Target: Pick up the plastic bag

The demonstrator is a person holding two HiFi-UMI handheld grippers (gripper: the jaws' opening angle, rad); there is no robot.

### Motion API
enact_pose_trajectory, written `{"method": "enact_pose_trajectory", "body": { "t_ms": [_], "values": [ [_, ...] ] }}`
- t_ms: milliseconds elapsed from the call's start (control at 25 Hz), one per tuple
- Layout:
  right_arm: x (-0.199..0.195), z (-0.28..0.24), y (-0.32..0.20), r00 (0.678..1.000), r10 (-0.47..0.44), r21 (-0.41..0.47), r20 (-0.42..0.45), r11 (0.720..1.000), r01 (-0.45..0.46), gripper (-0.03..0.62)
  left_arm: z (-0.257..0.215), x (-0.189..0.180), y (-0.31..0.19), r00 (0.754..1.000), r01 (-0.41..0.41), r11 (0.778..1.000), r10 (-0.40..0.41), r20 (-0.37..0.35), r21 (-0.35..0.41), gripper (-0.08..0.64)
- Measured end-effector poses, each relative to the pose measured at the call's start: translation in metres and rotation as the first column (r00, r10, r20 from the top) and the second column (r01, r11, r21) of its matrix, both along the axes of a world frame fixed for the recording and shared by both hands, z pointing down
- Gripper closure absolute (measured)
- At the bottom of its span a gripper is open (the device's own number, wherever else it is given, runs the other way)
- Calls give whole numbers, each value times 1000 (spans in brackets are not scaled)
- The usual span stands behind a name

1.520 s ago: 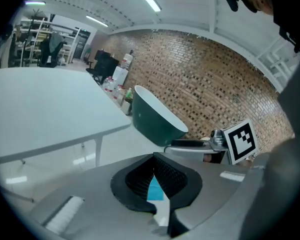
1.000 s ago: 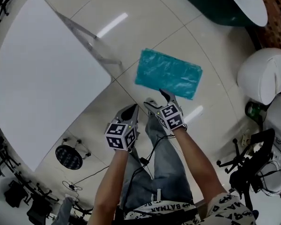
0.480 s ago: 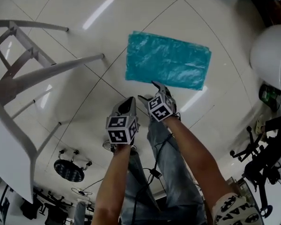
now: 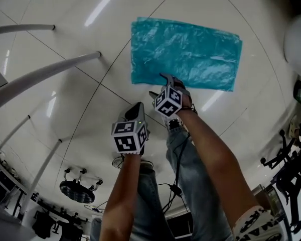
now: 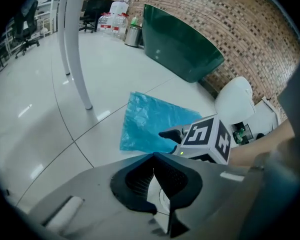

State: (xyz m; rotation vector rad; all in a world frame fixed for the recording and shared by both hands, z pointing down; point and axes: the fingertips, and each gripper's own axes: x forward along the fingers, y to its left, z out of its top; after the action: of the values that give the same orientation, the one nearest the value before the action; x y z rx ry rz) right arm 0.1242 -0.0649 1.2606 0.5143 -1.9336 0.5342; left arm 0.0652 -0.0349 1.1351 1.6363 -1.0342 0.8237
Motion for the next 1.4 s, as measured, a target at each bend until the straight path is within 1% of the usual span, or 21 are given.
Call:
{"method": "enact_pose_trajectory", "body": {
  "t_ms": [120, 240, 320, 400, 560, 600, 640, 680, 720, 840, 920, 960, 1040, 1080, 1160, 1200, 1280, 1320, 1400],
  "values": [
    [-6, 25, 0, 994, -94, 71, -61, 993, 98, 183, 15, 1, 7, 1000, 3, 1000, -3, -13, 6, 560],
    [-10, 38, -1, 983, -152, 126, -102, 978, 165, 184, 21, 3, 15, 1000, 11, 1000, -11, -26, 8, 560],
    [-8, 44, -5, 975, -181, 140, -125, 970, 198, 183, 21, 4, 18, 999, 19, 1000, -18, -35, 11, 560],
    [-4, 49, -7, 973, -189, 124, -134, 971, 206, 184, 22, 6, 21, 999, 21, 1000, -21, -44, 10, 560],
    [1, 55, -6, 986, -145, 45, -87, 988, 149, 196, 24, 9, 26, 999, 18, 1000, -18, -47, 5, 560],
    [2, 54, -8, 987, -138, 43, -81, 989, 141, 224, 25, 9, 27, 999, 20, 1000, -20, -49, 5, 560],
    [4, 52, -10, 989, -125, 45, -76, 991, 129, 271, 25, 10, 27, 999, 23, 1000, -23, -49, 5, 560],
    [6, 51, -13, 992, -109, 46, -70, 993, 112, 379, 24, 10, 27, 998, 25, 1000, -25, -50, 5, 560],
    [8, 50, -15, 993, -95, 43, -65, 994, 97, 402, 24, 10, 27, 998, 27, 1000, -26, -50, 6, 560],
    [11, 50, -21, 996, -67, 30, -58, 997, 69, 440, 23, 12, 25, 998, 26, 1000, -26, -53, 11, 560],
    [14, 48, -27, 998, -46, 29, -53, 998, 47, 512, 22, 13, 24, 998, 28, 1000, -27, -54, 12, 560],
    [14, 45, -29, 998, -38, 31, -48, 999, 40, 579, 21, 14, 24, 998, 30, 999, -29, -55, 13, 560],
    [17, 34, -32, 1000, -13, 28, -21, 1000, 14, 592, 15, 15, 23, 998, 35, 999, -34, -55, 18, 560],
    [19, 27, -34, 1000, 16, 23, 0, 1000, -16, 592, 10, 16, 21, 998, 37, 999, -36, -55, 22, 560],
    [24, 4, -40, 992, 111, 8, 61, 994, -112, 592, -4, 18, 17, 998, 43, 999, -41, -55, 33, 560],
    [27, -11, -43, 980, 169, -3, 103, 985, -170, 592, -13, 19, 14, 997, 48, 998, -45, -57, 42, 560],
    [30, -48, -50, 944, 269, -22, 188, 963, -270, 592, -37, 21, 5, 997, 55, 996, -51, -61, 64, 560],
    [32, -67, -54, 927, 301, -20, 224, 952, -304, 592, -50, 23, 0, 997, 56, 995, -50, -65, 80, 560],
    [41, -104, -63, 903, 329, 8, 277, 939, -345, 591, -80, 29, -15, 996, 53, 991, -44, -74, 121, 560]
  ]
}}
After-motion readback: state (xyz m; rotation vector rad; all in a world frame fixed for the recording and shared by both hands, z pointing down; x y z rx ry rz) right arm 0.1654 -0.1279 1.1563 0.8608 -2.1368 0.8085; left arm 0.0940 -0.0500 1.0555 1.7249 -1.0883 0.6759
